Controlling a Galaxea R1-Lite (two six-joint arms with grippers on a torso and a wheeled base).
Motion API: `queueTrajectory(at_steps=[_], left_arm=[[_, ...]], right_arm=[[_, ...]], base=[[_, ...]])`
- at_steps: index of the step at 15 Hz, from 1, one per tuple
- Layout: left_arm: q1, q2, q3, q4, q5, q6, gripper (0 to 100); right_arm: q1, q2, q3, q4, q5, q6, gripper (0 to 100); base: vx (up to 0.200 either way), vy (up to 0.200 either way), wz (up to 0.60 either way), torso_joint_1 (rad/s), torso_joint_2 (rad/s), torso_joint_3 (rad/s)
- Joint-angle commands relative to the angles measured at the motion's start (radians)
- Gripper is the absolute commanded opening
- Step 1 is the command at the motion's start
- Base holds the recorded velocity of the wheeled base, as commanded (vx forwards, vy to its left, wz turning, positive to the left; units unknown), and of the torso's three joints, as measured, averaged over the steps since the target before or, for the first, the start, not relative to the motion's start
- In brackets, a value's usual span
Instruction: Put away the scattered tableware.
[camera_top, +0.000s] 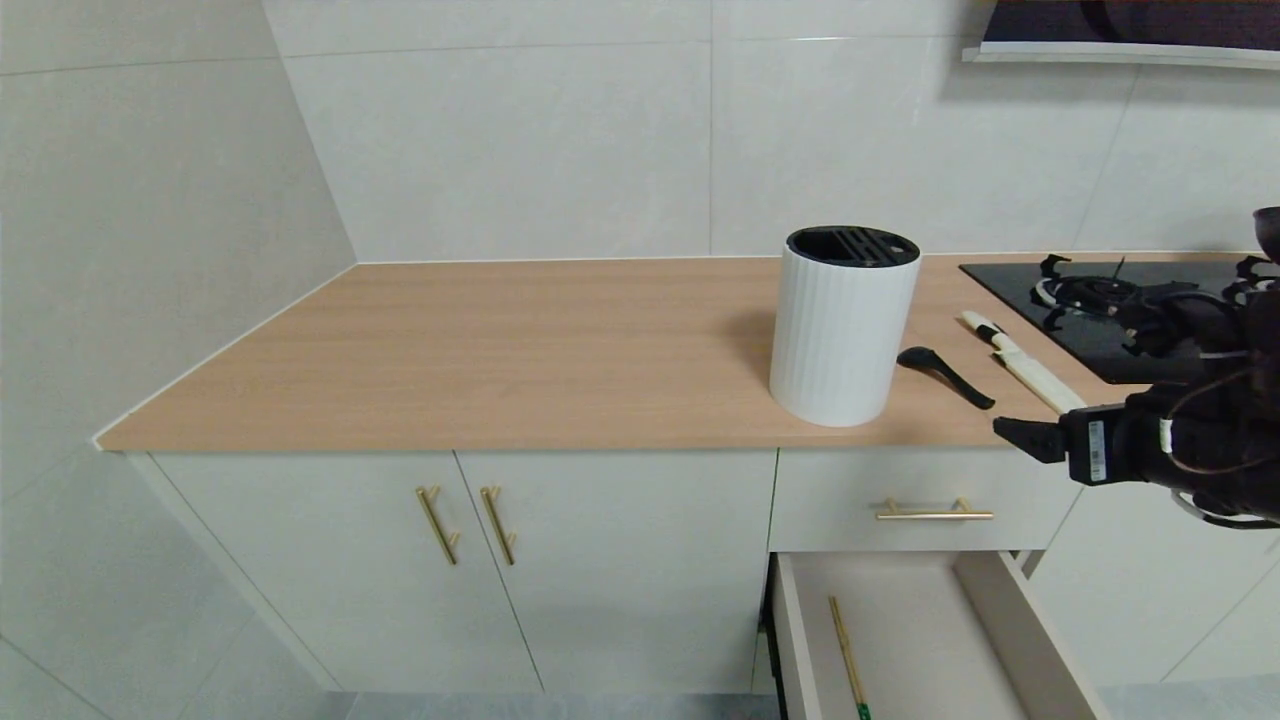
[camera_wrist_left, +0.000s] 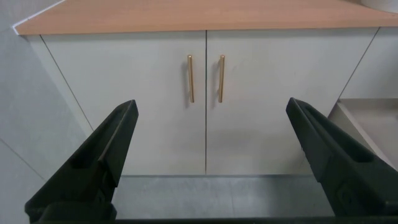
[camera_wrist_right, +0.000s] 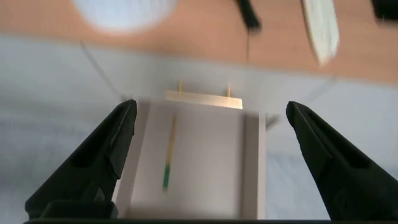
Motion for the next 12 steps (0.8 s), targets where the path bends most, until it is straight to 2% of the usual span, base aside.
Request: queueTrajectory(at_steps=[1,4,5,6,8,10,12], left_arm=[[0.000,0.000,0.000,0.000,0.000,0.000,100],[0.000,0.000,0.000,0.000,0.000,0.000,100],[0.000,0.000,0.000,0.000,0.000,0.000,100],[0.000,0.000,0.000,0.000,0.000,0.000,100],[0.000,0.000,0.000,0.000,0.000,-0.002,100],[0.000,0.000,0.000,0.000,0.000,0.000,100],[0.000,0.000,0.000,0.000,0.000,0.000,100]], right_arm=[[-0.051,0.193,-0.152,-0.053,0.022,-0.046,100],[-0.136,0.336,-0.343,-0.035,0.169,-0.073,100],[-0.136,0.336,-0.343,-0.035,0.169,-0.073,100],[-0.192,0.400,-0.372,-0.032,0.278,-0.070,100],[-0.228,0.440,-0.376,-0.064,0.381,-0.072,100],[-0.249,0.469,-0.384,-0.068,0.428,-0.072,100],[-0.266,0.510,-0.416,-0.084,0.430,-0.072,100]], base=[[0.000,0.000,0.00,0.000,0.00,0.000],[0.000,0.000,0.00,0.000,0.00,0.000],[0.000,0.000,0.00,0.000,0.00,0.000],[0.000,0.000,0.00,0.000,0.00,0.000],[0.000,0.000,0.00,0.000,0.00,0.000],[0.000,0.000,0.00,0.000,0.00,0.000],[0.000,0.000,0.00,0.000,0.00,0.000]])
